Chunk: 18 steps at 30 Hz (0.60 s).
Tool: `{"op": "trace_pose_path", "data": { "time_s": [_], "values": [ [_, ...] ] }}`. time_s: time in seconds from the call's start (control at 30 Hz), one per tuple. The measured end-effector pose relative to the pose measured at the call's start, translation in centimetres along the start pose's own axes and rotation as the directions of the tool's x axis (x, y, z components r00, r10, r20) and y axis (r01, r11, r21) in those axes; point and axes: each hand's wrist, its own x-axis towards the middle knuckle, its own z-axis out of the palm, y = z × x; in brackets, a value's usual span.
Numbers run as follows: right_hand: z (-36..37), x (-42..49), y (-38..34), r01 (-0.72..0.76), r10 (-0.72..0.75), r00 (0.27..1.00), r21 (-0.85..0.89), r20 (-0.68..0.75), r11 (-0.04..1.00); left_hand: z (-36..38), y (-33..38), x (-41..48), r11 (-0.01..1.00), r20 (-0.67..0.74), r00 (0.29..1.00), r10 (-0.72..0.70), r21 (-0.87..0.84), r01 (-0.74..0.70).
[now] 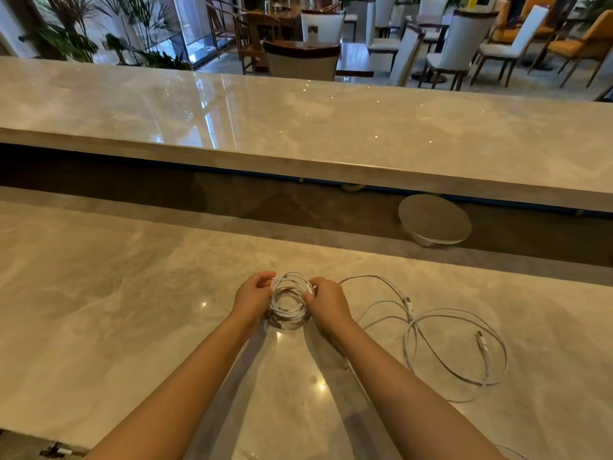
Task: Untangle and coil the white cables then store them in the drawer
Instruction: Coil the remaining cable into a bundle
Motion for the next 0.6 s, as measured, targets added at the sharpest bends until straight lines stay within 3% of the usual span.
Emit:
{"op": "trace_pose_path", "data": {
  "time_s": [0.2, 0.37, 0.5, 0.6],
  "values": [
    [1.3, 1.1, 0.3, 0.005, 0.019, 0.993, -0.206, 0.113, 0.979, -0.4, -1.5, 1.3, 0.97, -0.014, 0.991, 0.136, 0.205, -0.13],
    [-1.8, 0.6, -0.2, 0.066, -0.032, 0.977, -0.159, 0.209, 0.985, -1.1, -1.3, 1.3, 0.961, -0.011, 0.986, 0.169, 0.223, -0.162],
    [-8.0, -0.6, -0.2, 0.138, -0.141, 0.985, 0.027, 0.102, 0.99, -1.9, 0.8, -0.1, 0.963, -0.1, 0.971, 0.219, 0.18, -0.199],
    [-11.9, -1.1, 3.0, 0.127, -0.126, 0.992, -0.091, 0.017, 0.988, -0.3, 1.8, -2.4, 0.929, -0.094, 0.939, 0.331, 0.205, -0.307]
  ]
}}
